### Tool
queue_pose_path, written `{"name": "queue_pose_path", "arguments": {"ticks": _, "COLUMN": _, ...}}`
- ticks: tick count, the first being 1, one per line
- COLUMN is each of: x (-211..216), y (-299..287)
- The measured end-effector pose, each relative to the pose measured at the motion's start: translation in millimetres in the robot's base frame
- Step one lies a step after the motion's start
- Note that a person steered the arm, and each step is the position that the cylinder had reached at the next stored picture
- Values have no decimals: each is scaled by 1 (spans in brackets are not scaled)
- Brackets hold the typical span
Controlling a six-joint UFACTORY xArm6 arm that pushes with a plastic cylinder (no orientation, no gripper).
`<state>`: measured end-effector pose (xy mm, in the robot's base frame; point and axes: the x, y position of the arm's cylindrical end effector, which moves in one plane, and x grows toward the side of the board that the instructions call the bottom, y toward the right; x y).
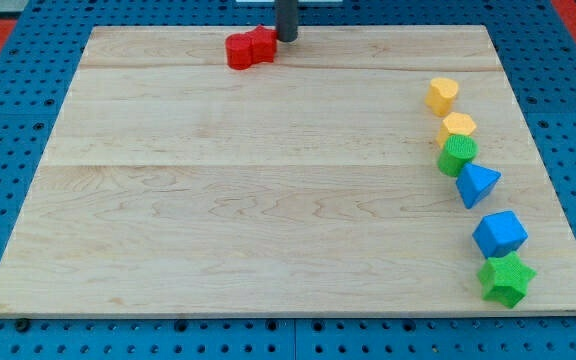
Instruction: Push the green circle into the red blocks
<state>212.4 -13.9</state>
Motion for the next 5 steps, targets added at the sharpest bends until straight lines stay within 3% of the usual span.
{"name": "queue_pose_path", "arguments": {"ticks": 1, "x": 0, "y": -2}}
{"name": "queue_pose_path", "arguments": {"ticks": 2, "x": 1, "y": 42}}
{"name": "queue_pose_path", "arguments": {"ticks": 5, "x": 4, "y": 231}}
